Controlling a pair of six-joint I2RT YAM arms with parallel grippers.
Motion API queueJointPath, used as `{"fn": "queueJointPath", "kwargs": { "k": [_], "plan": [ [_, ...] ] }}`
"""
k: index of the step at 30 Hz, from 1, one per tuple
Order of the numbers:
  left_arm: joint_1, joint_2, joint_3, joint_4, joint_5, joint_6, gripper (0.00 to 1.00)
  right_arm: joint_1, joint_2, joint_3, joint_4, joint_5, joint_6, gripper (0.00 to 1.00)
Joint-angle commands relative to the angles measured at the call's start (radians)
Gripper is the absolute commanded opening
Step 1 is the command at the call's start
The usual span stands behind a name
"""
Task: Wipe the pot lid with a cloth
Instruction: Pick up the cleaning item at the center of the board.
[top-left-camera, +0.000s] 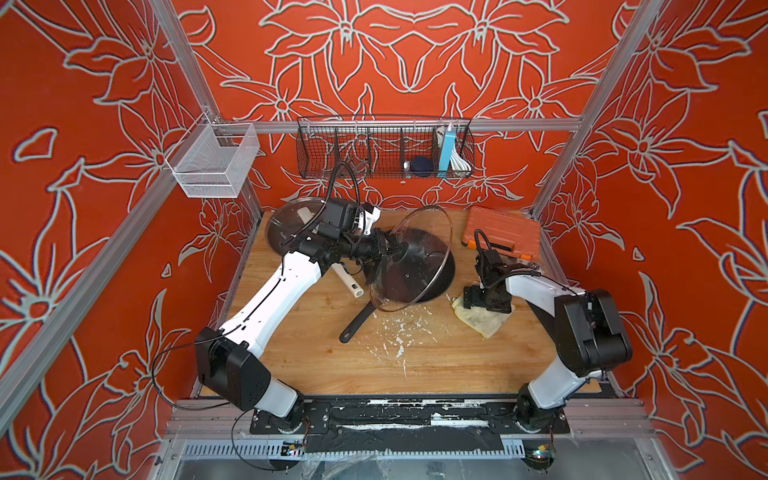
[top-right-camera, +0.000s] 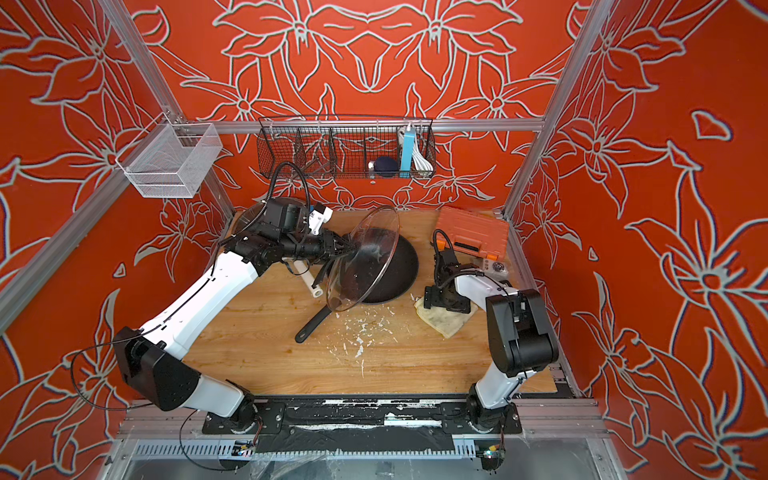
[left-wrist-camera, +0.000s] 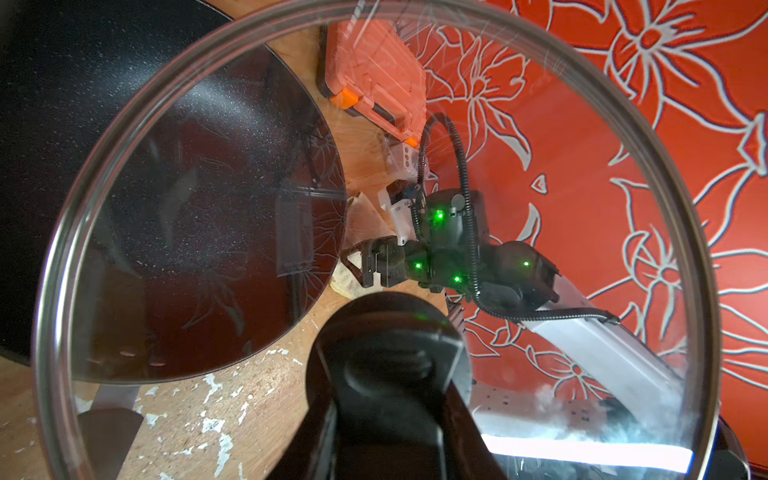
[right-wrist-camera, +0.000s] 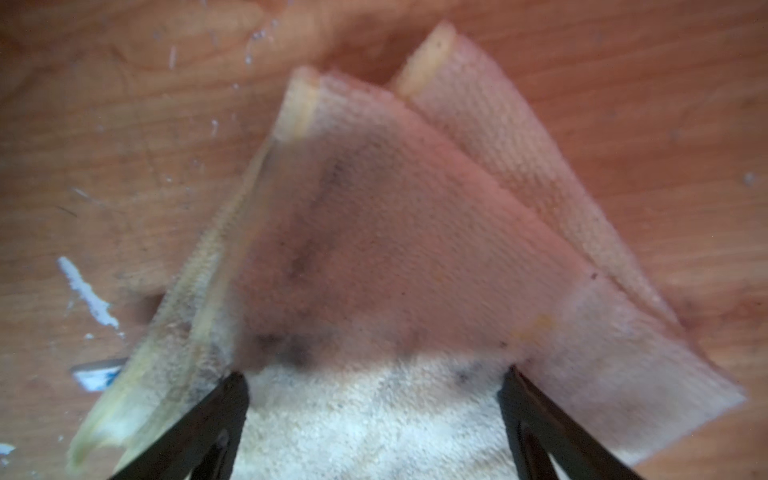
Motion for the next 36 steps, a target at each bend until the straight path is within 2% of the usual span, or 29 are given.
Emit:
{"fn": "queueJointPath", "kwargs": {
  "k": [1, 6, 10, 12, 14, 18, 22, 26, 28, 30, 31, 33, 36],
  "plan": [
    [0.008, -0.065, 0.034, 0.167, 0.092, -0.038, 0.0, -0.006, 0.016, -0.021, -0.02, -0.012, 0.018, 0.92],
    [0.015, -0.067, 0.029, 0.185, 0.103, -0.063, 0.0, -0.006, 0.016, -0.038, -0.018, -0.027, 0.006, 0.8],
    [0.02, -0.072, 0.021, 0.203, 0.109, -0.084, 0.0, -0.007, 0.026, -0.041, -0.033, -0.042, 0.008, 0.65],
    [0.022, -0.076, 0.017, 0.208, 0.11, -0.094, 0.0, -0.007, 0.022, -0.044, -0.04, -0.033, 0.009, 0.51],
    [0.026, -0.078, 0.003, 0.225, 0.114, -0.113, 0.0, -0.006, 0.01, -0.05, -0.041, -0.016, 0.012, 0.3],
    [0.032, -0.074, -0.019, 0.243, 0.107, -0.148, 0.0, -0.007, -0.023, -0.058, -0.029, -0.01, 0.008, 0.0],
    [0.044, -0.056, -0.035, 0.251, 0.106, -0.203, 0.0, -0.007, -0.089, -0.072, 0.004, -0.029, -0.006, 0.0],
    [0.056, -0.056, -0.096, 0.361, 0.126, -0.274, 0.0, -0.01, -0.198, -0.084, 0.027, -0.079, -0.031, 0.0],
    [0.065, -0.038, -0.124, 0.444, 0.168, -0.335, 0.0, -0.013, -0.25, -0.081, 0.016, -0.095, -0.038, 0.0],
    [0.075, 0.005, -0.14, 0.587, 0.263, -0.426, 0.0, -0.021, -0.305, -0.081, 0.011, -0.12, -0.023, 0.0],
    [0.076, 0.035, -0.145, 0.683, 0.318, -0.49, 0.0, -0.029, -0.334, -0.076, 0.003, -0.146, -0.009, 0.0],
    [0.074, 0.055, -0.162, 0.8, 0.331, -0.576, 0.0, -0.047, -0.382, -0.059, -0.007, -0.228, 0.009, 0.0],
    [0.075, 0.049, -0.153, 0.804, 0.315, -0.579, 0.0, -0.057, -0.468, -0.026, 0.023, -0.373, 0.032, 0.0]
  ]
}}
